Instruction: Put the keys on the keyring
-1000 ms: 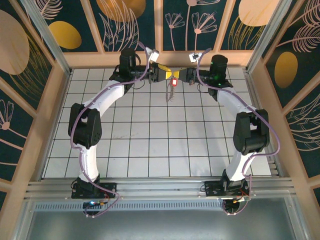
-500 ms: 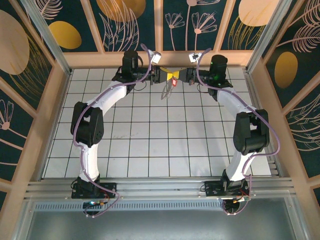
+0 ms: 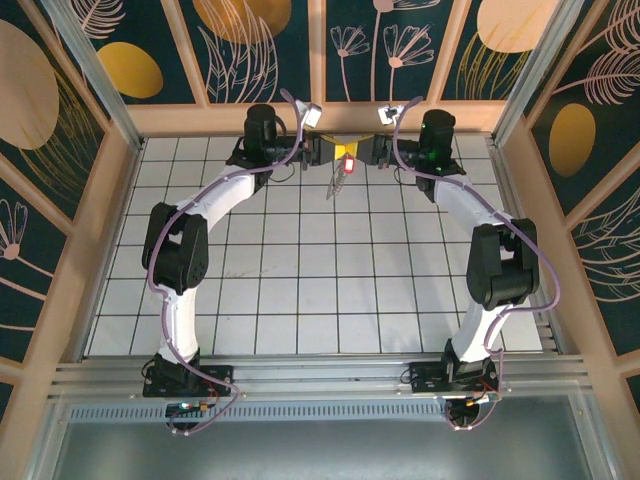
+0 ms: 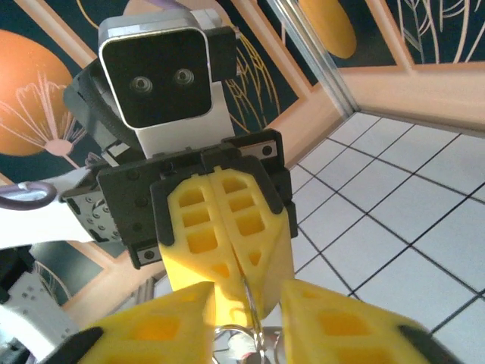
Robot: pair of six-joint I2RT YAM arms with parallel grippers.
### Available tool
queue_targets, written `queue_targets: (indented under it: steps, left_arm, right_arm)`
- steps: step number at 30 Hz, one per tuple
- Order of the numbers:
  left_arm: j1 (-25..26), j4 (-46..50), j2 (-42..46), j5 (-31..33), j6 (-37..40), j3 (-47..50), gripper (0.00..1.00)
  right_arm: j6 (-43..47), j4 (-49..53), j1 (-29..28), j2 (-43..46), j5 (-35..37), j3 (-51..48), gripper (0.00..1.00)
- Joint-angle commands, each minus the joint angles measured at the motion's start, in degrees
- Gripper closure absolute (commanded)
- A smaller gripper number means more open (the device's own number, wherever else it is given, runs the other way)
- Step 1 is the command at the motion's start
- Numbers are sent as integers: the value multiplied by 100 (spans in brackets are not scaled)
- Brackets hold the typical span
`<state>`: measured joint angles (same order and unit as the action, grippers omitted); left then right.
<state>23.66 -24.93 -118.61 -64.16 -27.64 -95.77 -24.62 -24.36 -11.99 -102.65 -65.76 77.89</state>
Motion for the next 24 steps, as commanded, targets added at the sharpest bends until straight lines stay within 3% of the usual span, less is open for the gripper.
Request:
queue_targets:
  steps: [1, 10, 24]
  left_arm:
    - [51, -957, 170, 15, -461, 251, 100]
    - [73, -2297, 527, 147, -1420, 876, 100]
    - [246, -2311, 829, 261, -1516, 958, 100]
  right_arm:
    - [-250, -674, 118, 415, 111, -354, 57]
    - [-665, -1706, 270, 1051, 142, -1496, 52]
    - [-614, -2041, 57, 1305, 264, -1802, 47]
